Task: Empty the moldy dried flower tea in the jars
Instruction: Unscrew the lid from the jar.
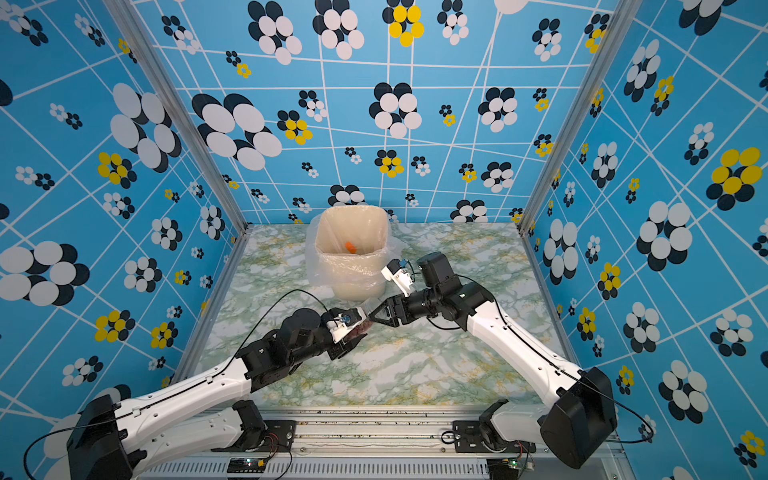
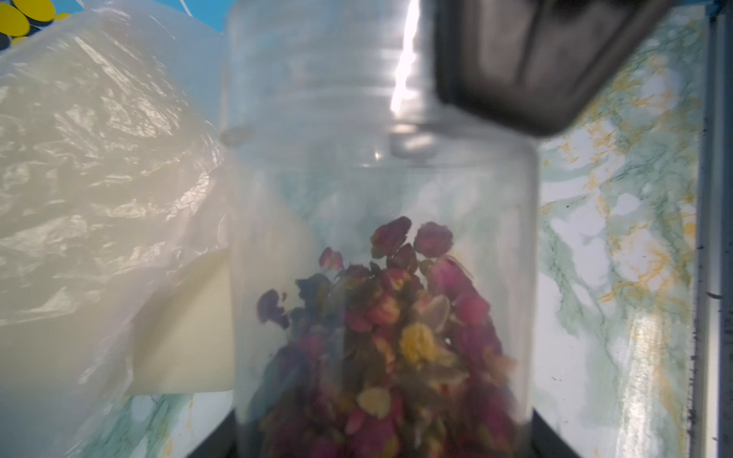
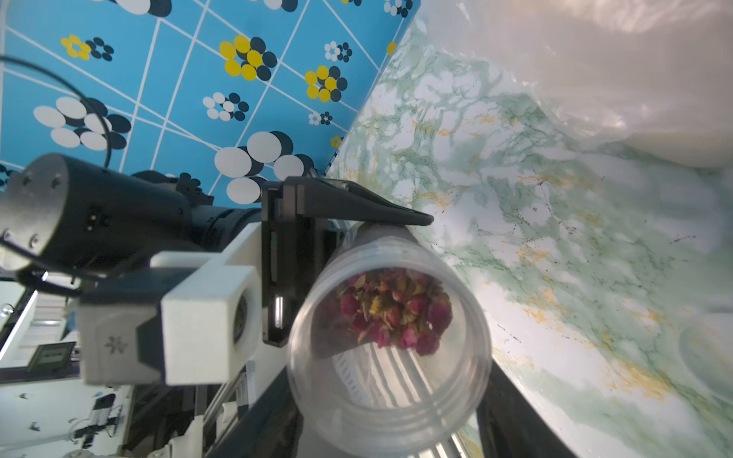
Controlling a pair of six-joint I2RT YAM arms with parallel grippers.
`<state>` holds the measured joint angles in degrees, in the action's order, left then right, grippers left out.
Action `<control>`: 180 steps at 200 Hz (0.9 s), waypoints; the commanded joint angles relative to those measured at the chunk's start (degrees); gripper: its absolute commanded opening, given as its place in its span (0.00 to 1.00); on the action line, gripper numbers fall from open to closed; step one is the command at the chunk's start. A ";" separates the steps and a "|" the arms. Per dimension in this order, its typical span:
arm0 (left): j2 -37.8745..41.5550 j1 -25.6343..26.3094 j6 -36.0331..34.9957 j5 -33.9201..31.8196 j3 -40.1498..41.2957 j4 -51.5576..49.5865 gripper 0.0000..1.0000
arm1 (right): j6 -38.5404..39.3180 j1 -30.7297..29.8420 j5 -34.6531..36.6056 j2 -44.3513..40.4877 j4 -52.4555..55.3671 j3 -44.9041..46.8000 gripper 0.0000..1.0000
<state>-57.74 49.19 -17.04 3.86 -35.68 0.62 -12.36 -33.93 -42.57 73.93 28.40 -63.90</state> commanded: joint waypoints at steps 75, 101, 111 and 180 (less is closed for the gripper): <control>0.96 -7.19 14.09 39.65 -5.89 1.73 0.15 | 29.08 -0.17 4.32 -0.12 2.96 0.67 0.39; 0.16 -8.83 17.07 44.66 -5.67 4.00 0.15 | 29.06 -0.15 3.99 -1.59 0.03 2.62 0.44; -0.25 -9.06 17.15 44.39 -5.76 4.08 0.15 | 27.41 -0.17 4.24 -1.92 -1.65 3.34 0.48; 1.54 -7.95 7.62 14.02 -4.82 -0.44 0.10 | -1.21 -0.12 9.04 -8.25 -8.58 2.25 0.83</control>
<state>-58.15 39.99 -3.90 29.17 -39.20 -0.89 1.10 -34.35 -39.90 68.88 24.43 -60.40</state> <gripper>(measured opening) 0.660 0.805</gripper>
